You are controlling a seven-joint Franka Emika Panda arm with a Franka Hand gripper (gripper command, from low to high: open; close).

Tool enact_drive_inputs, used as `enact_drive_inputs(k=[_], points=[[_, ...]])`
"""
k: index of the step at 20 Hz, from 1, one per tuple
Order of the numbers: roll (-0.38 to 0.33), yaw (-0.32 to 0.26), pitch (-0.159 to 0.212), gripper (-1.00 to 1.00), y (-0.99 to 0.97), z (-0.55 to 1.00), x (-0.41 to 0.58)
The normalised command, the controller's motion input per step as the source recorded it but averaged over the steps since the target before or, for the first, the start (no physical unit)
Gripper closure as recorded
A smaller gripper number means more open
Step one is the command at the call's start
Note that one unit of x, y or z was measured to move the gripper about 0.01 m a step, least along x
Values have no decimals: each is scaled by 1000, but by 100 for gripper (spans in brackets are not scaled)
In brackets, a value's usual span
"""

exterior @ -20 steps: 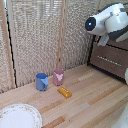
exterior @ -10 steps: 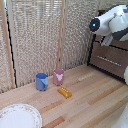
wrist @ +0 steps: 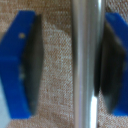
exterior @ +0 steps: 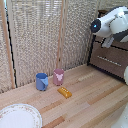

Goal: Kindly get your arm to the topmost drawer handle. Get a good grip on it, then softly pull to open it.

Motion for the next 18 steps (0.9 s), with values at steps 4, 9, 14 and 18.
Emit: enact_drive_inputs(k=[4,9,14,18], points=[[0,0,-17,100,492,-41,-104],[0,0,-109,100,999,-205,-5],[-15,-42,-72,100,971,-275,100],[-21,-89,-48,100,914,-264,280]])
